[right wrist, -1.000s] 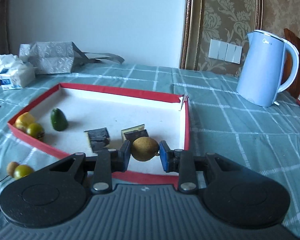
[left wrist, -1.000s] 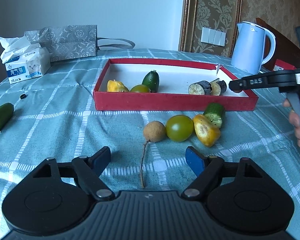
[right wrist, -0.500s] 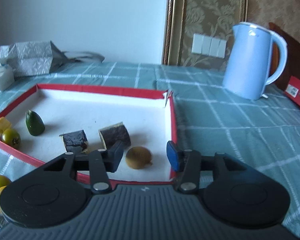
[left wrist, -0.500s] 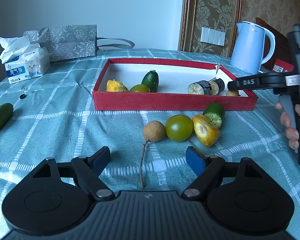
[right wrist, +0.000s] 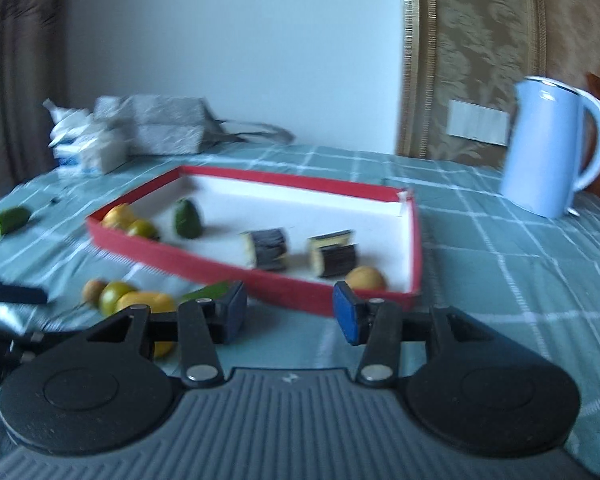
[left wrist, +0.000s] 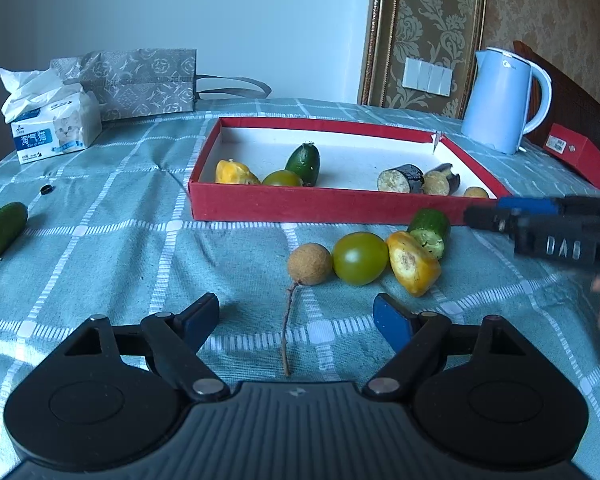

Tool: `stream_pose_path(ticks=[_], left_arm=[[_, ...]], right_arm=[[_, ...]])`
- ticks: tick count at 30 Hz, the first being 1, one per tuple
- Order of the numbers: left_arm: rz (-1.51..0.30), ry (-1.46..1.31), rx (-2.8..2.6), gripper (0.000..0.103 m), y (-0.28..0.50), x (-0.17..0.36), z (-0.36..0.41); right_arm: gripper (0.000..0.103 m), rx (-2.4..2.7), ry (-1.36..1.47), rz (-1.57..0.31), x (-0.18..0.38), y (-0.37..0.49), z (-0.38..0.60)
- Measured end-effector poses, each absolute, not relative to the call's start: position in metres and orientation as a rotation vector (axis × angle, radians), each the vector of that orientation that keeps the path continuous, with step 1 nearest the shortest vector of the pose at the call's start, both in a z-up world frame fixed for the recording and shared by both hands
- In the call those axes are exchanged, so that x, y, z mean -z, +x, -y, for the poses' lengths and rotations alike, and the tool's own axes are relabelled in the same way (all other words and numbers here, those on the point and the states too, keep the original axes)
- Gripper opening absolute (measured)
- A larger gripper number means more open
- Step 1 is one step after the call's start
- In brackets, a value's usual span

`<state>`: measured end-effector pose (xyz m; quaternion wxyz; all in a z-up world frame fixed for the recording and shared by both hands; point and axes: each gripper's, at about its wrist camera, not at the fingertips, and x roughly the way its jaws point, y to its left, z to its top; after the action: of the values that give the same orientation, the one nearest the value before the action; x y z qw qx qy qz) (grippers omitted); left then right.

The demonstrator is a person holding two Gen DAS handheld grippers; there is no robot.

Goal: Organize fruits
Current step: 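Move the right gripper onto a green cucumber chunk and close it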

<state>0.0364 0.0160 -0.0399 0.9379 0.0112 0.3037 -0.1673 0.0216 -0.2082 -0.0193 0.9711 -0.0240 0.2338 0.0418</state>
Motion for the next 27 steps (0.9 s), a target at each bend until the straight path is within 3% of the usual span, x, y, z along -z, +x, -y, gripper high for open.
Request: stream_pose_path(ticks=[27], left_arm=[[-0.622,0.026,0.343,0.086,0.036,0.040,-0.016]], right_arm=[[0.045,-0.264,-0.082,-0.541,0.025,0.034,0.192]])
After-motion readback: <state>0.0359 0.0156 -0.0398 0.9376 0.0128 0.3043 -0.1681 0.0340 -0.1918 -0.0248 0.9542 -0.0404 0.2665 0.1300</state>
